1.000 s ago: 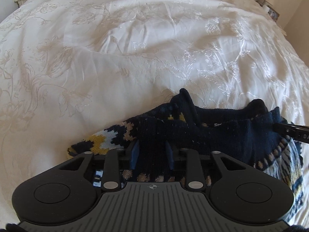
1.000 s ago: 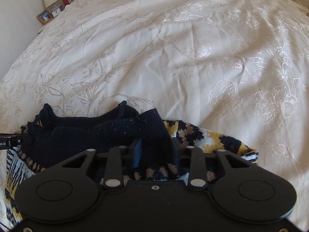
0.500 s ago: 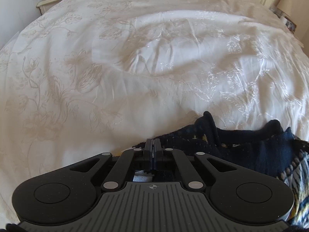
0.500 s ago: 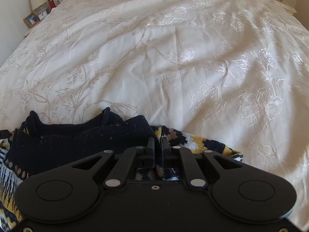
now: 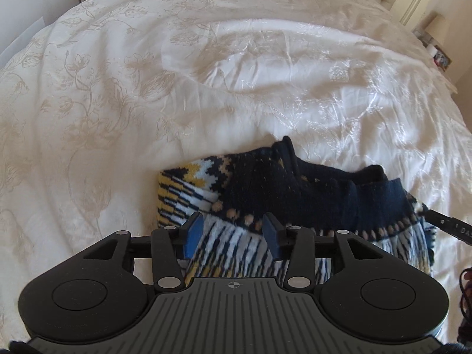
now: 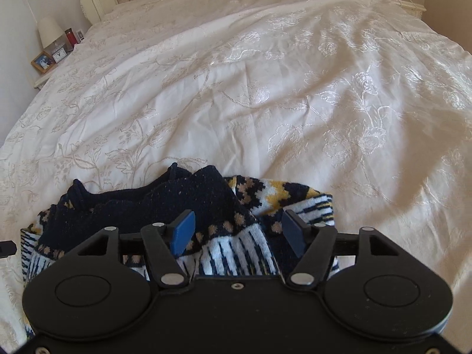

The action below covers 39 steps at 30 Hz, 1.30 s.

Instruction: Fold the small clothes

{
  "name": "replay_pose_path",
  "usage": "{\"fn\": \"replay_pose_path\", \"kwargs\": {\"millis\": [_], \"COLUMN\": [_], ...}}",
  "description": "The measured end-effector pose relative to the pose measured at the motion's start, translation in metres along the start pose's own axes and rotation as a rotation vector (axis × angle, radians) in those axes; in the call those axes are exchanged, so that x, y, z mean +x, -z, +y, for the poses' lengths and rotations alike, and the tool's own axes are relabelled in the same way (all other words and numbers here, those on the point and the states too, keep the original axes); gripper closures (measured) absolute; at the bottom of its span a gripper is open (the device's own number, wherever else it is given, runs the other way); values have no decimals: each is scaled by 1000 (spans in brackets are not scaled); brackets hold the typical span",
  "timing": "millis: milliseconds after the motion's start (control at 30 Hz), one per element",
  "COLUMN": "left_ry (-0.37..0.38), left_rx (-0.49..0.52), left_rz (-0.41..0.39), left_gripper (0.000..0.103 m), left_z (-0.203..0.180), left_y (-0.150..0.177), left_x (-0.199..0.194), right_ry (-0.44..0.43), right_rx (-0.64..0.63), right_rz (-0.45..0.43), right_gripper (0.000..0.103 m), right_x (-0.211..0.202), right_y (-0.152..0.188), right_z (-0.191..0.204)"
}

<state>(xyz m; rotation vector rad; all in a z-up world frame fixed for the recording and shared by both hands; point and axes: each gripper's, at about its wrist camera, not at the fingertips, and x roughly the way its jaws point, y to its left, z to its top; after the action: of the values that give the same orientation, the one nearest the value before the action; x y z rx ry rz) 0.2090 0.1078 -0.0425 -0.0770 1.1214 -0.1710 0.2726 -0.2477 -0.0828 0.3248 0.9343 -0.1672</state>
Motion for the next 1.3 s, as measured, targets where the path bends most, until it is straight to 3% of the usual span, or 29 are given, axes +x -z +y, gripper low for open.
{"fn": "replay_pose_path", "kwargs": {"millis": [67,333,567,1133,1300], "left_ry": [-6,34,44,-79,-138], "left_rx": [15,88,107,11,39], "left_rz": [14,82,106,150,180], "left_gripper": [53,51,51,51,47], "left_z": [-6,-33,-57,-97,-106], "left_y": [12,52,60,39,33], "left_x": [-5,-2,13,61,85], "right_ry": [-4,-6,-7,-128,-148], "right_rx": [7,5,20,30,44], "right_rz": [11,64,97,200,244], "right_gripper": [33,20,13,5,5], "right_x": [-9,-38,-52,-14,4], "right_y": [11,61,84,58,49], "right_z": [0,-6,-21,-68,-81]}}
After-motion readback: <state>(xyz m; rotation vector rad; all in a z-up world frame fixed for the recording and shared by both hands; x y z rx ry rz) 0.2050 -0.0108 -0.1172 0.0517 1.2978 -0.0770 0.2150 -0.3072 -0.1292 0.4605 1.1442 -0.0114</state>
